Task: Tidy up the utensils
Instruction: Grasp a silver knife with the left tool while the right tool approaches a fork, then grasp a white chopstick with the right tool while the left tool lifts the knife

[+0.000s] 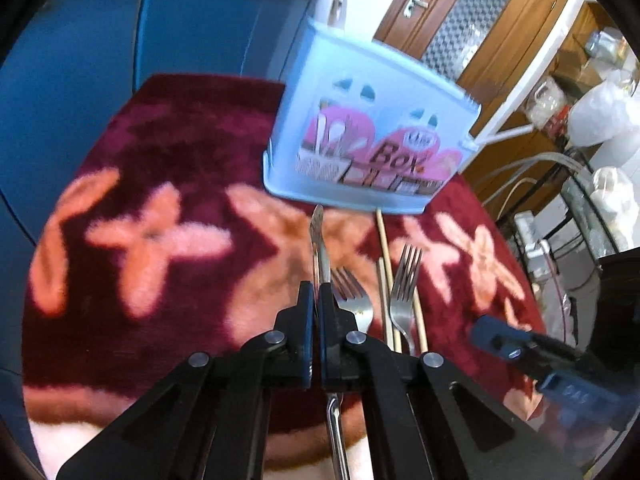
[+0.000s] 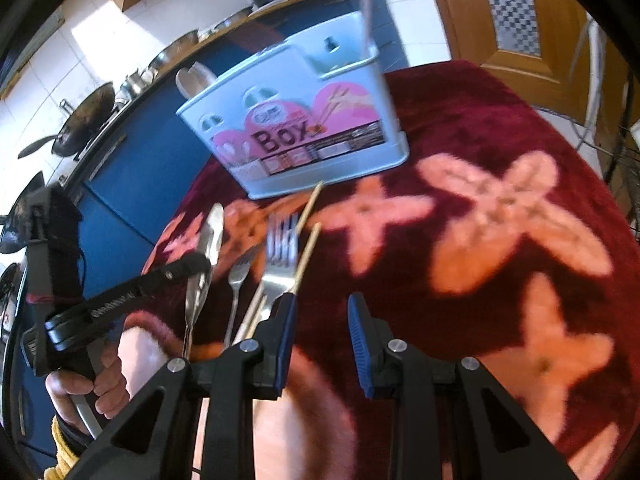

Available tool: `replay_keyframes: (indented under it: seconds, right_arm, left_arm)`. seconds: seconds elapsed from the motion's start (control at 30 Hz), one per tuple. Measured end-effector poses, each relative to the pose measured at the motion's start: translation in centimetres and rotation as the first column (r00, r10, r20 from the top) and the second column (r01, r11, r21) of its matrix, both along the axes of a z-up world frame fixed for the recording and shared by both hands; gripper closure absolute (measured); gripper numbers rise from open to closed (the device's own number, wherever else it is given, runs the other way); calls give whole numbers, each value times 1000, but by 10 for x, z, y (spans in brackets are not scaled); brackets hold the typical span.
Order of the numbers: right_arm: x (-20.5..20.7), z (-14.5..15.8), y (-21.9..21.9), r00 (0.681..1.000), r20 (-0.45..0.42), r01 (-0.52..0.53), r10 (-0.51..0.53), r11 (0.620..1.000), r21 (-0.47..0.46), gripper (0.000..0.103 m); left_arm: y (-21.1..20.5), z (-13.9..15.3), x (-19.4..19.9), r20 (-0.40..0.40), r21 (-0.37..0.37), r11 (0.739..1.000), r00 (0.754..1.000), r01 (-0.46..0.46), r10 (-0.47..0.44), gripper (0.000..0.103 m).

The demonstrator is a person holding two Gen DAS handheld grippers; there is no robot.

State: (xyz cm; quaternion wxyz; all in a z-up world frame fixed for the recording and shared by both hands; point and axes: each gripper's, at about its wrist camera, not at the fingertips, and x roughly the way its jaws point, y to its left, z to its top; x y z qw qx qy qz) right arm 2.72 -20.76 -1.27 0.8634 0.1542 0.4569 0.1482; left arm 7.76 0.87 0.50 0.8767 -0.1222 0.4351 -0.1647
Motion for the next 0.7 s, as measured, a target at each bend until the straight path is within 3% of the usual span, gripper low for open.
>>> replay_keyframes:
  seconds: [0.13, 0.33, 0.53, 0.7]
  right_arm:
    - [11, -6, 18, 997, -59, -47, 44, 998, -40, 74]
    - [31, -15, 31, 986, -150, -81, 68, 993, -80, 83]
    - [48, -16, 39, 978, -192, -105, 81, 987, -118, 90]
    - [46, -11, 32, 981, -176, -101, 86, 992, -78, 97]
  left_arm:
    - [10, 17, -7, 79, -1, 1000, 997, -22, 22, 103]
    - [19, 38, -15, 164, -3, 999, 986, -39, 39, 103]
    - [25, 44, -19, 195, -24, 999, 980, -42, 46, 103]
    - [28, 49, -23, 212, -40, 998, 975, -52, 59, 103]
